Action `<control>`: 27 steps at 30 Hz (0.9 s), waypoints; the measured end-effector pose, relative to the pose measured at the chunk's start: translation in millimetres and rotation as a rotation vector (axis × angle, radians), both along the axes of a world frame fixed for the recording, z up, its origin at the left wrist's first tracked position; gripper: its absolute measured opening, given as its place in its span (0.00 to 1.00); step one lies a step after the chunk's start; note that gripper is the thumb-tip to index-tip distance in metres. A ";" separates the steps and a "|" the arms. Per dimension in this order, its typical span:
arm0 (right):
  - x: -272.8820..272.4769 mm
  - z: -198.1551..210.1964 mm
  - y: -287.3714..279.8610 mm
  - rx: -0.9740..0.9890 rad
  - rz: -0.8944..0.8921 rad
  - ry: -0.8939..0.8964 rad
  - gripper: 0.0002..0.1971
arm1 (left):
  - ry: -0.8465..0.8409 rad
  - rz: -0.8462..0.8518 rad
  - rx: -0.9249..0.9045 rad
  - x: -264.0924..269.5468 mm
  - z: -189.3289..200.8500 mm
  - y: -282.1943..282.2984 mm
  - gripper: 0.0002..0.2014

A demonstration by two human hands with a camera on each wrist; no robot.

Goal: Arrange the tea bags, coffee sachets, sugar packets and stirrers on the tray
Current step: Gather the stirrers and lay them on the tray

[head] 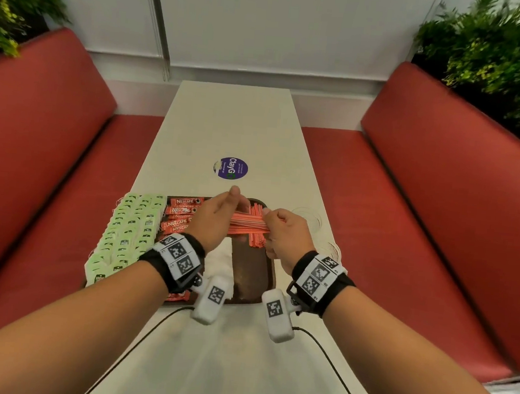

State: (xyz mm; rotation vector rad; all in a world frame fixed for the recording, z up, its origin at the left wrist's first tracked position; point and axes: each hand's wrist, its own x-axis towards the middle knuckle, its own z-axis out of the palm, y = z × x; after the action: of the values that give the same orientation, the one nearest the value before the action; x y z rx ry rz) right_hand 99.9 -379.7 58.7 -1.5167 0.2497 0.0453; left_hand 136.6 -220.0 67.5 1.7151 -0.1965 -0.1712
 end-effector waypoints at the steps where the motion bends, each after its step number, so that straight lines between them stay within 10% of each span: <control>1: 1.1 1.1 4.1 0.013 -0.018 -0.007 0.16 | 0.003 0.065 -0.028 1.0 2.1 -4.4 0.29; 8: 9.0 -2.2 -2.4 0.000 -0.046 0.002 0.16 | -0.161 -0.091 0.466 12.1 2.7 -1.1 0.37; 18: 7.2 -20.0 -25.5 -0.673 0.432 -0.070 0.12 | -0.063 -0.663 0.854 0.6 -25.5 -3.3 0.18; 27: 5.1 -53.2 -29.6 -0.738 0.250 0.105 0.18 | 0.129 -0.484 0.879 4.2 -56.7 -18.3 0.12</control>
State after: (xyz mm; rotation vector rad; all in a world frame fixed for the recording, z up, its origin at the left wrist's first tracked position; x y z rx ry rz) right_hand 104.9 -409.3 5.5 -2.2791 0.1632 0.2547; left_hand 140.8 -238.3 10.8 2.4877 -0.4901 -0.8188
